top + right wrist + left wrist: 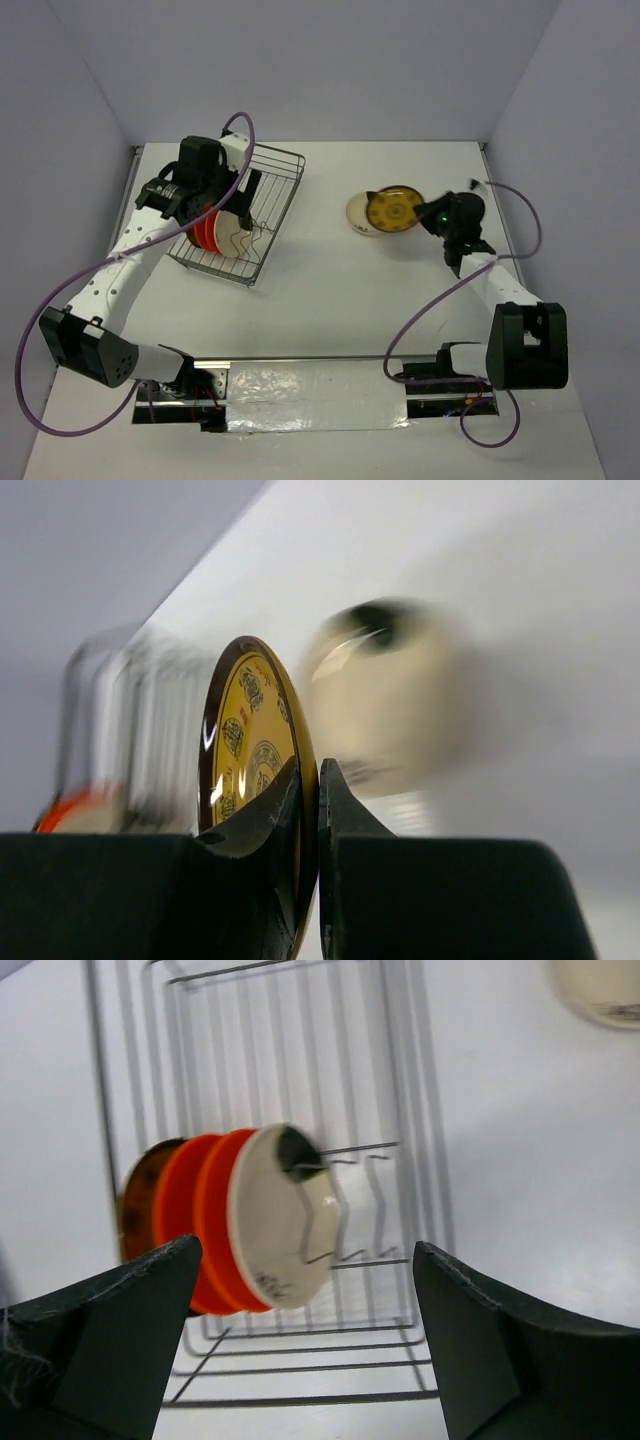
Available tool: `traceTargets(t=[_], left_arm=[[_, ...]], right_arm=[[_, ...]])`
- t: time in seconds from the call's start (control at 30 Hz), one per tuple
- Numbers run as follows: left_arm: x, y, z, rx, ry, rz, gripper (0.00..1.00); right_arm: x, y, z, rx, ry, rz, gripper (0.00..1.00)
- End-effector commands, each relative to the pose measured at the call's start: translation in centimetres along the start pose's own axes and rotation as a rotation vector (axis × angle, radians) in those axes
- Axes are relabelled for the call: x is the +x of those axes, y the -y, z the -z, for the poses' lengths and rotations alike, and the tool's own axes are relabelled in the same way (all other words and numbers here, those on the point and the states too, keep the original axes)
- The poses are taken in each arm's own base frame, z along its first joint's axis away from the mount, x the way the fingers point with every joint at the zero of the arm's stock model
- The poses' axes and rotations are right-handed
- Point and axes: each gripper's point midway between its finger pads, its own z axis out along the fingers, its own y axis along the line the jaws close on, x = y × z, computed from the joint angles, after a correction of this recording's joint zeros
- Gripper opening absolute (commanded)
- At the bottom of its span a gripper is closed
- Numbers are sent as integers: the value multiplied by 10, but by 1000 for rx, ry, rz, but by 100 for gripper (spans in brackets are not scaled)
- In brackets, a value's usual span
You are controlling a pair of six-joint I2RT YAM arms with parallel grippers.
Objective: Unload the plates from the dish rack
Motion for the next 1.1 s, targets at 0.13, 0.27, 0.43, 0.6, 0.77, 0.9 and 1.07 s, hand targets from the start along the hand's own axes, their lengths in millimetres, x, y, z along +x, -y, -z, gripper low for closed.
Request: traceTargets(t=[0.13, 0.27, 0.43, 0.6, 0.77, 0.9, 1.07], left_arm=[[22, -59, 18, -311, 5, -35, 97], [32, -59, 25, -311, -3, -48, 94], [38, -57, 35, -294, -12, -61, 93], [51, -54, 28, -274, -49, -69, 83], [64, -57, 10, -295, -113, -45, 74], [76, -58, -8, -303, -163, -36, 58], [76, -60, -25, -306, -179, -23, 45]], right_arm=[[-66, 152, 26, 429, 325, -339, 0], [-77, 176, 1, 490, 305, -334, 10], [-69, 202, -9, 618, 260, -336, 76], [-88, 182, 25, 796, 342, -253, 100], [-94, 122, 57, 771, 399, -69, 100], [-65, 49, 55, 522, 318, 98, 100], [-34, 26, 56, 407, 248, 148, 100]])
